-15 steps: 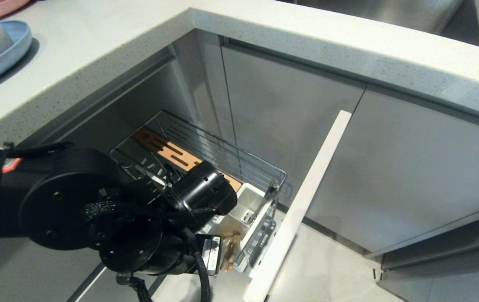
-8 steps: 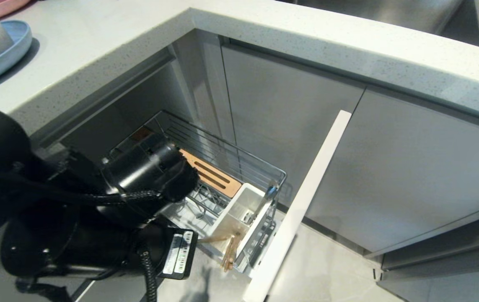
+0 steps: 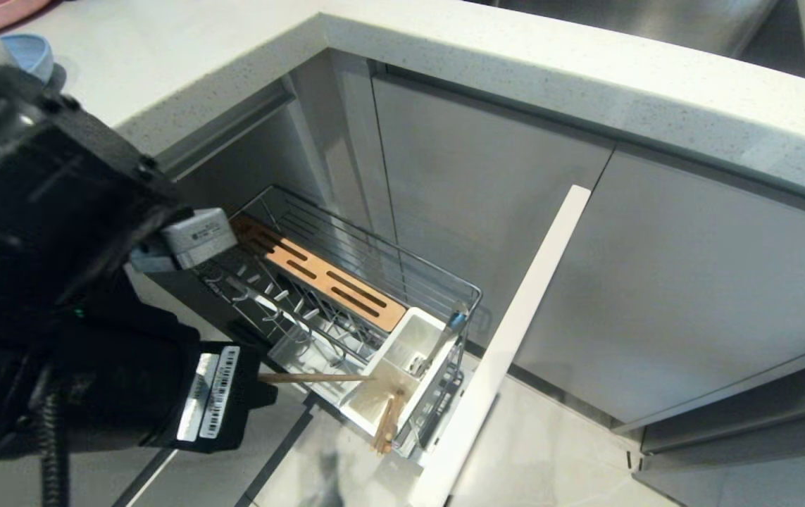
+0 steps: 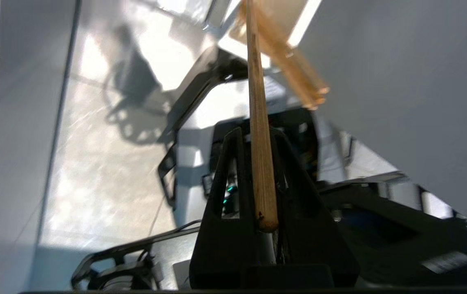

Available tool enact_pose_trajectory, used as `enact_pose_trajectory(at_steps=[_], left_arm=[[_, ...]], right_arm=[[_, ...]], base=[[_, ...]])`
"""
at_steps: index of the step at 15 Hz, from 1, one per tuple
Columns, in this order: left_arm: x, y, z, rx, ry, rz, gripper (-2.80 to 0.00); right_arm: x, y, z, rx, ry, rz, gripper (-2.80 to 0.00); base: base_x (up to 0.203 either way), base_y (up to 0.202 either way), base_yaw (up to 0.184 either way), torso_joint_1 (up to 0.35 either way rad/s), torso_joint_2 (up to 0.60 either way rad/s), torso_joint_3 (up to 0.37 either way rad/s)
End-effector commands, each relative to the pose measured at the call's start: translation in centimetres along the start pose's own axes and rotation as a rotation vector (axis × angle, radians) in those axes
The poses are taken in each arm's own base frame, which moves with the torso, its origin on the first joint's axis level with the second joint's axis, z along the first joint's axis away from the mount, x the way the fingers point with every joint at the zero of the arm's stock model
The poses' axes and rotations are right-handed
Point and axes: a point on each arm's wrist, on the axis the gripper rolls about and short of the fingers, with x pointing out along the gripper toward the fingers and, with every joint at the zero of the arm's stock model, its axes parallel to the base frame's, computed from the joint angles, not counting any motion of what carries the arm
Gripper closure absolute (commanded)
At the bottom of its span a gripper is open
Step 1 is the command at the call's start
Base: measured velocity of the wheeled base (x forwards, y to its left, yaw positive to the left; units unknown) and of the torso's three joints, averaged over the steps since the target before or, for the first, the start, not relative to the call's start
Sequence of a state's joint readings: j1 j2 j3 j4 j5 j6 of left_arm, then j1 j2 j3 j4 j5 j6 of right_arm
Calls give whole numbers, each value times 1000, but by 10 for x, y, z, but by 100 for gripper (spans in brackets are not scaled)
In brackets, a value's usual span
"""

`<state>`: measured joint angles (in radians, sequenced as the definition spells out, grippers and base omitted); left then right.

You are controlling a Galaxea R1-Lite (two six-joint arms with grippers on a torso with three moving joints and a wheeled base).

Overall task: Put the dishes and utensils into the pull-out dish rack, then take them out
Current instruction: Take the chopsticks out of the cupboard

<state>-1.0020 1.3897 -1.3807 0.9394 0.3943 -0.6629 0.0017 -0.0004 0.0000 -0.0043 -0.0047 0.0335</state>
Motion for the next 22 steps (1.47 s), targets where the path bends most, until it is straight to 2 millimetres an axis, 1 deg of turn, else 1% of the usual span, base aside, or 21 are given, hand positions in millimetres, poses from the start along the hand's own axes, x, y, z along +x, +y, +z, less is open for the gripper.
enact_pose_trajectory(at_steps=[1, 9, 13, 18, 21, 22], left_arm=[[-25, 10, 1, -30, -67, -61, 0], [-83, 37, 5, -115, -254, -204, 0], [-110, 51, 11, -210, -458, -278, 0], [-137, 72, 16, -313, -687, -273, 0], [-158, 88, 14, -346, -871, -223, 0], [-163, 92, 13, -350, -923, -183, 0]], right_arm=[[0, 0, 0, 0, -4, 0, 0], [0, 0, 0, 0, -4, 0, 0], [0, 0, 0, 0, -3, 1, 0], [0, 0, 0, 0, -4, 1, 0], [0, 0, 0, 0, -3, -1, 0], [0, 0, 0, 0, -4, 0, 0]], base=[[0, 0, 0, 0, 0, 0], [0, 0, 0, 0, 0, 0], [0, 0, 0, 0, 0, 0], [0, 0, 0, 0, 0, 0], [0, 0, 0, 0, 0, 0], [0, 0, 0, 0, 0, 0]])
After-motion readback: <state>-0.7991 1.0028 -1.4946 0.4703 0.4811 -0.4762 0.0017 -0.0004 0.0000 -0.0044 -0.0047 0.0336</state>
